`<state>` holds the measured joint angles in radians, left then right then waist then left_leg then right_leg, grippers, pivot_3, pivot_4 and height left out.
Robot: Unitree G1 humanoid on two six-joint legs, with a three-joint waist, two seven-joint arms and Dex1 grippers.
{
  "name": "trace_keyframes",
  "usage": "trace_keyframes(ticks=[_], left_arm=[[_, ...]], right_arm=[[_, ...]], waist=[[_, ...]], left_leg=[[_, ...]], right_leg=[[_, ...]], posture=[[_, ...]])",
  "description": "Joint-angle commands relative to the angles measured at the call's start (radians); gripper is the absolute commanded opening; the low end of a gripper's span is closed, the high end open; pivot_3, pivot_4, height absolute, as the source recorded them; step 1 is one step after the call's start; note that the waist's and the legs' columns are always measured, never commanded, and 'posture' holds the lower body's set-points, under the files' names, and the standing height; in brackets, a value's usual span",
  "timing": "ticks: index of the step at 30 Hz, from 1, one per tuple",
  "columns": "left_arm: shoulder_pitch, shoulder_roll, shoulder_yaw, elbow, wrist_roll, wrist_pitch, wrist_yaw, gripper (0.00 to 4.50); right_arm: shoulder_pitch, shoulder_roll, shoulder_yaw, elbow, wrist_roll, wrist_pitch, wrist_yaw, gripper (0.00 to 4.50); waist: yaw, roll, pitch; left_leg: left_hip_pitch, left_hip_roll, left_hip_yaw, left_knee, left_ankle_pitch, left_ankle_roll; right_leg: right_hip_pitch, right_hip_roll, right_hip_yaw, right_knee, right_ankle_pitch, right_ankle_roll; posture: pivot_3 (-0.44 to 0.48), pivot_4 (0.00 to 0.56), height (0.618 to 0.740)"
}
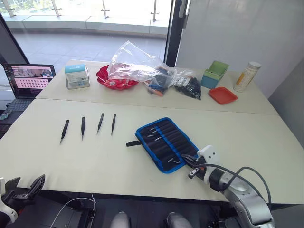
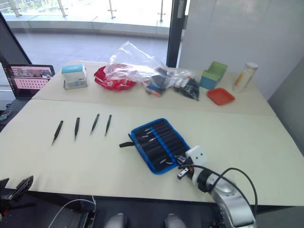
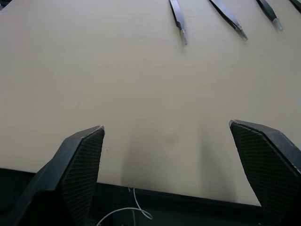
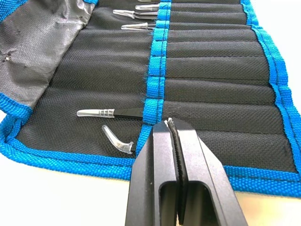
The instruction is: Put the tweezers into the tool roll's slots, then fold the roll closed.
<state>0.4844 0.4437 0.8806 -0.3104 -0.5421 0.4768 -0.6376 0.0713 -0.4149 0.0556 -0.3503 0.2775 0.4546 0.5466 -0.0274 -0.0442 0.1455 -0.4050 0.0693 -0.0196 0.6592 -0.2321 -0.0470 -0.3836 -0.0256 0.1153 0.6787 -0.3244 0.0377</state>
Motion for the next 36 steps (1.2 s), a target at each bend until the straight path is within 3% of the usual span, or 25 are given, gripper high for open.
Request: trace_keyframes(ticks=[1, 8, 12, 18, 23, 30, 36], left_arm=[[-0.041, 0.031, -0.027, -0.002, 0.003, -0.013, 0.038, 4.49], [-0.146, 0.079, -0.113, 0.052, 0.027, 0.011, 0.097, 4.49], [-0.341, 0.136, -0.225, 0.236, 0.088, 0.012, 0.140, 4.49], [-0.520, 0.171, -0.368, 0.459, 0.190, -0.056, 0.143, 4.49], [-0.628, 0.165, -0.421, 0.616, 0.228, -0.084, 0.152, 4.49], [-0.702, 0.151, -0.480, 0.714, 0.257, -0.147, 0.125, 2.41], [-0.763, 0.151, -0.491, 0.789, 0.270, -0.192, 0.111, 0.32]], right_arm=[[0.017, -0.006, 0.021, 0.001, 0.007, 0.028, 0.014, 0.00], [0.018, 0.000, 0.019, -0.001, 0.009, 0.027, 0.007, 0.00], [0.018, 0.012, 0.017, -0.009, 0.008, 0.028, -0.010, 0.00], [0.013, 0.028, 0.024, -0.020, 0.001, 0.029, -0.032, 0.00], [0.018, 0.036, 0.028, -0.032, -0.006, 0.027, -0.049, 0.00], [0.024, 0.041, 0.028, -0.048, -0.007, 0.028, -0.071, 0.00], [0.026, 0.046, 0.034, -0.049, -0.012, 0.024, -0.076, 0.00]], waist=[[0.000, 0.000, 0.000], [-0.013, 0.000, 0.000], [-0.009, 0.000, 0.000], [-0.013, -0.001, -0.001], [-0.008, 0.012, -0.005], [0.009, 0.018, -0.009], [0.020, 0.019, -0.009]], left_leg=[[0.000, 0.000, 0.000, 0.000, 0.000, 0.000], [0.000, 0.000, 0.000, 0.000, 0.000, 0.000], [0.000, 0.000, -0.001, 0.000, 0.000, 0.000], [0.000, -0.001, -0.002, 0.000, 0.000, -0.001], [0.001, -0.001, -0.002, 0.000, 0.001, 0.000], [0.001, -0.002, -0.002, 0.000, 0.001, 0.000], [0.001, -0.002, -0.002, 0.000, 0.001, -0.001]], right_leg=[[0.000, 0.000, 0.000, 0.000, 0.000, 0.000], [0.000, 0.000, 0.000, 0.001, 0.000, 0.000], [-0.001, 0.001, -0.001, 0.002, 0.000, 0.000], [-0.001, 0.001, -0.001, 0.003, 0.000, 0.000], [-0.001, 0.001, -0.001, 0.004, 0.000, 0.000], [0.000, 0.001, 0.000, 0.004, 0.000, 0.000], [0.000, 0.001, 0.000, 0.004, 0.000, 0.001]], posture=[[0.000, 0.150, 0.717], [0.000, 0.150, 0.717], [0.000, 0.150, 0.717], [0.000, 0.150, 0.717], [0.000, 0.150, 0.717], [0.000, 0.150, 0.717], [0.000, 0.150, 0.717]])
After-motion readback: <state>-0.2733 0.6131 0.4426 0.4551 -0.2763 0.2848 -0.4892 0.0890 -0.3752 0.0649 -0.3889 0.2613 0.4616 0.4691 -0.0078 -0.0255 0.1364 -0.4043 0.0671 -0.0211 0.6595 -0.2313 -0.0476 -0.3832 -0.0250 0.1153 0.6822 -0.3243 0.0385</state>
